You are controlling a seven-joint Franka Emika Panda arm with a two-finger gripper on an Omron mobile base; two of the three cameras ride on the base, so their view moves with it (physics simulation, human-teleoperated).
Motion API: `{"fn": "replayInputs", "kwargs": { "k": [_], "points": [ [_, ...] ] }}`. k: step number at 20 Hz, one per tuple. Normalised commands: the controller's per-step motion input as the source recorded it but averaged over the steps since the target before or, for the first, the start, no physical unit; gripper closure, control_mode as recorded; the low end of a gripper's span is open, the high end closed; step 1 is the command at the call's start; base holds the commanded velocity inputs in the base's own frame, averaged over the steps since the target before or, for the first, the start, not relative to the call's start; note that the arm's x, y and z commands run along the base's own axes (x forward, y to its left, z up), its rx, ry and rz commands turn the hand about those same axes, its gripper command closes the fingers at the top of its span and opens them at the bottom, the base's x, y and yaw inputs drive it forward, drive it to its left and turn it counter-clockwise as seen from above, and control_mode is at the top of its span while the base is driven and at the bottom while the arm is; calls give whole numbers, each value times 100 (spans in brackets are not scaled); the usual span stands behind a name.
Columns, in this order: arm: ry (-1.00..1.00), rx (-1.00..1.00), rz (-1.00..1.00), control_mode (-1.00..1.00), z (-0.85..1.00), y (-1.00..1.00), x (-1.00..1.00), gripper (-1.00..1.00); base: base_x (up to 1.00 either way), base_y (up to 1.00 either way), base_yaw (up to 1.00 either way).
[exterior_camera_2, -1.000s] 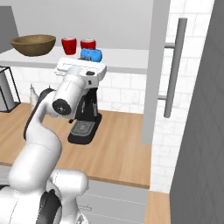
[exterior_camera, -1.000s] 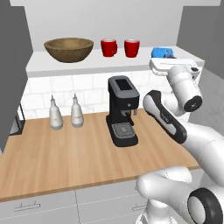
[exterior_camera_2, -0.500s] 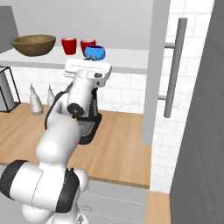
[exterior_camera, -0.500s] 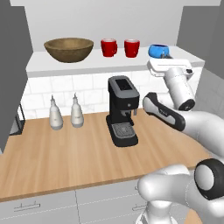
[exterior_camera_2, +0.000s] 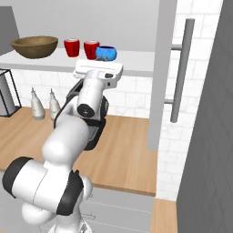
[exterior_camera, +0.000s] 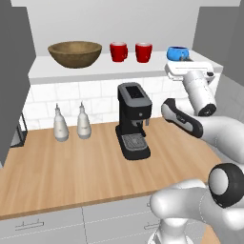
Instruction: Gather all objects into one cabinet and sort the glasses and bowls to opposite sides.
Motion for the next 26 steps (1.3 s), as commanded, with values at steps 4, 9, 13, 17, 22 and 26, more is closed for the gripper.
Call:
{"fn": "replayInputs", "kwargs": {
  "k": [4, 9, 13, 17, 22, 26],
  "points": [
    [-2, 9, 7, -100, 0, 8, 19, 100, 0, 0, 0],
    [-6, 11, 12, -100, -5, 10, 40, 100, 0, 0, 0],
    [-9, 1, 11, -100, -32, 1, 27, 100, 0, 0, 0],
    [-11, -5, 5, -100, -32, 1, 10, -100, 0, 0, 0],
    [-18, 0, 0, -100, -15, -8, -2, -100, 0, 0, 0],
    [-20, 0, 0, -100, 0, -9, -40, -100, 0, 0, 0]
  ]
}}
